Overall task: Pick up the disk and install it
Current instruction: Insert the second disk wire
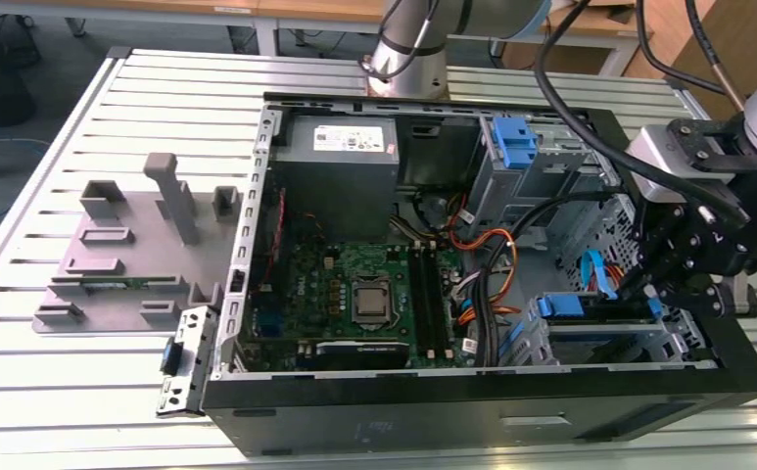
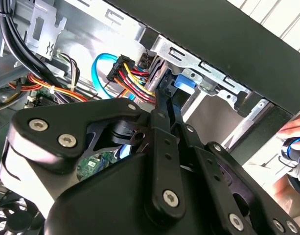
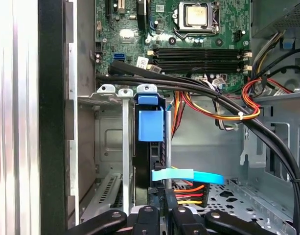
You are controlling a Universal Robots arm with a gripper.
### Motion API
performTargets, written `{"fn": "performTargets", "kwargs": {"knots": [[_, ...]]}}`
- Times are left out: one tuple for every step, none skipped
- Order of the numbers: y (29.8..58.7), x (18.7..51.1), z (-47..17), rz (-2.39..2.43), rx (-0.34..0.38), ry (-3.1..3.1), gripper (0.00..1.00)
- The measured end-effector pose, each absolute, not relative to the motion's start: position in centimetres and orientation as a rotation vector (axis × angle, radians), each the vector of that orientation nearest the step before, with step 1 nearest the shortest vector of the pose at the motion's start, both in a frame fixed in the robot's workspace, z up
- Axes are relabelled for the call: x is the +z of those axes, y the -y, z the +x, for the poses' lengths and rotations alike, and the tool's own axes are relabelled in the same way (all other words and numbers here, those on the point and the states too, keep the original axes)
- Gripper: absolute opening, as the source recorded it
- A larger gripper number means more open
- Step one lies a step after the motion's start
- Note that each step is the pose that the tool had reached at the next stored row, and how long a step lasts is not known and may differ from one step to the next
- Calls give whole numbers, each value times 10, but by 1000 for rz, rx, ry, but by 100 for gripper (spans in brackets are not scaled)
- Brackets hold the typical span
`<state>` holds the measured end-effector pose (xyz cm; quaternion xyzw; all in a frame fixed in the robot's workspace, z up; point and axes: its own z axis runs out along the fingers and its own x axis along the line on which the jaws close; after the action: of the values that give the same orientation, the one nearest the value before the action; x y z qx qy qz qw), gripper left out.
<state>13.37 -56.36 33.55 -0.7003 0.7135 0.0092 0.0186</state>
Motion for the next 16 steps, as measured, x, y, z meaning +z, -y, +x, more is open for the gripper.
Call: {"fn": "performTargets", "kwargs": {"knots": [[564,335,133,-2173,28,-2217,16],[564,335,133,-2172,28,-2218,16],[564,335,133,-2171,28,-2219,16],[564,335,133,-2169,28,-2220,16],[564,335,132,-2168,28,-2222,16],[564,335,132,-2165,28,-2225,16],[564,335,132,-2163,28,-2227,16],[564,335,132,-2160,27,-2230,16],[564,335,132,-2158,27,-2232,16],[564,335,132,-2156,27,-2234,16],[564,335,132,-2154,27,-2235,16],[564,335,132,-2153,27,-2237,16],[564,335,132,-2151,27,-2239,16],[564,334,132,-2149,27,-2240,16],[564,334,132,-2148,27,-2242,16],[564,334,132,-2147,27,-2242,16]]}}
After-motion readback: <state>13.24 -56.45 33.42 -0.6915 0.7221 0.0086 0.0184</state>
